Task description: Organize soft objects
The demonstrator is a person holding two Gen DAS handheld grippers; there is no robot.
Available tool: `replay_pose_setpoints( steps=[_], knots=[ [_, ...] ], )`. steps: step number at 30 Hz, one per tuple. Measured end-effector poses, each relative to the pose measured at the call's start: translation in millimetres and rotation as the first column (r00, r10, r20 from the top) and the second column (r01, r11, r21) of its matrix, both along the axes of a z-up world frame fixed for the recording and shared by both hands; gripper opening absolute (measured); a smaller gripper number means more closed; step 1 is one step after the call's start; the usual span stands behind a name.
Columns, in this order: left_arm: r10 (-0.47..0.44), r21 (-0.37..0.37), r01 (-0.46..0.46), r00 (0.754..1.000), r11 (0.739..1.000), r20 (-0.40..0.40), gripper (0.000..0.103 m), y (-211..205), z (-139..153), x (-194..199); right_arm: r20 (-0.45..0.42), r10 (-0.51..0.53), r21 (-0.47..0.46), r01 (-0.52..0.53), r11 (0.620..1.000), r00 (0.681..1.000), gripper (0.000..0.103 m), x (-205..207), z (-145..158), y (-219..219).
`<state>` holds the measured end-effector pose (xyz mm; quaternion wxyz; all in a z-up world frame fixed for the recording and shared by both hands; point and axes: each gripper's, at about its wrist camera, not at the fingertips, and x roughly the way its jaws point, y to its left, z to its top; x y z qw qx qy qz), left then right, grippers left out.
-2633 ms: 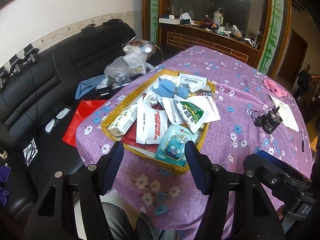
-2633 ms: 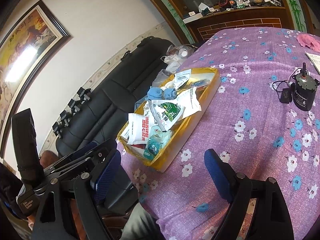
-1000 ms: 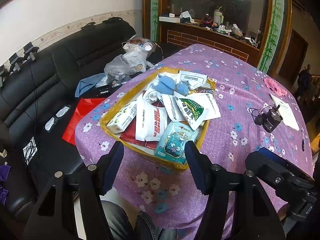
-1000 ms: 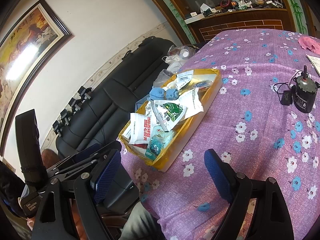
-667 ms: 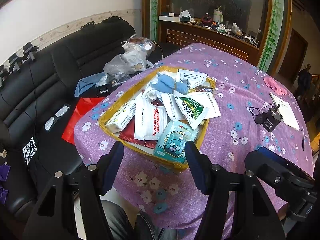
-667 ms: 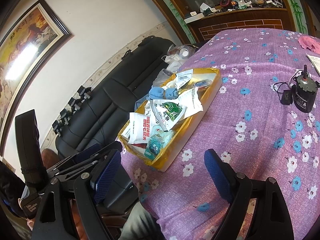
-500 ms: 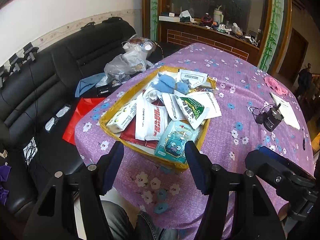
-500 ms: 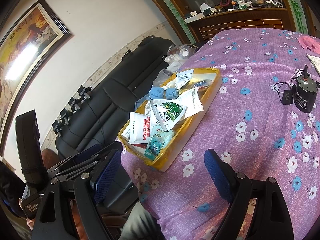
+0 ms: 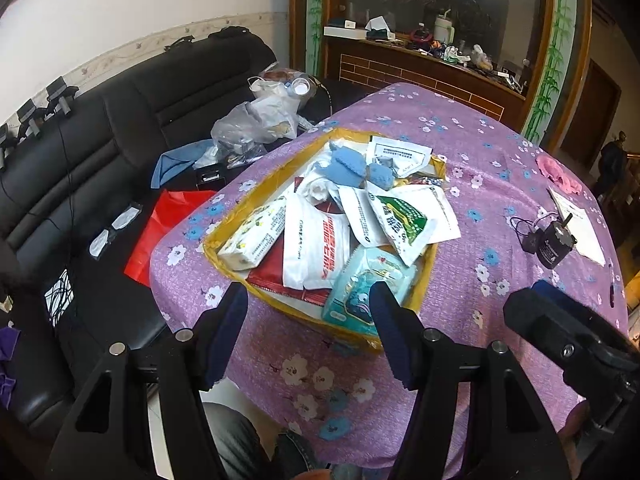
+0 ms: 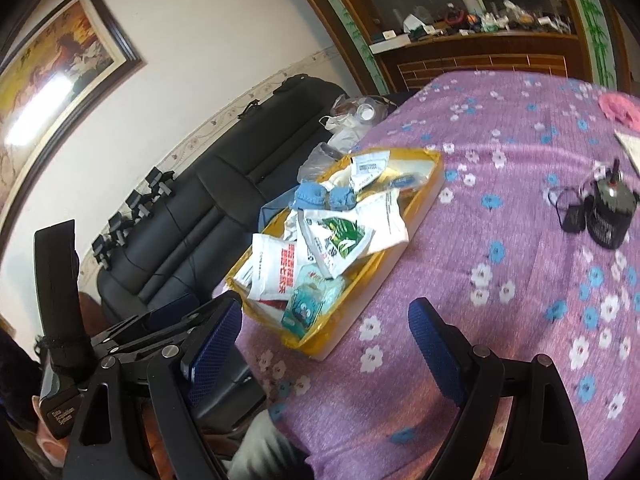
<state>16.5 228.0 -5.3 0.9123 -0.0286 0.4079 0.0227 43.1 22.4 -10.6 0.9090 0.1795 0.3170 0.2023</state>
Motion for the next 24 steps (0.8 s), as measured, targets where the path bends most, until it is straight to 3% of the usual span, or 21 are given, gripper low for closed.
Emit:
replay_pose_setpoints(
  steps=[10,24],
  knots=[
    [-0.007,0.001,0.007,1.000,1.000,-0.014,0.063,15.6,-8.5,24.5,0.002,-0.031,-0.115,0.031,0.993,1.000,0.088,29.4,3.5,24.8],
    [-0.024,0.026,0.025,0.999,0.999,-0.035,0.063,20.8,-17.8,38.6,-0.002,-0.028,-0.130,0.027,0.991,1.000,0.088,48.5,1.1,33.7]
  ],
)
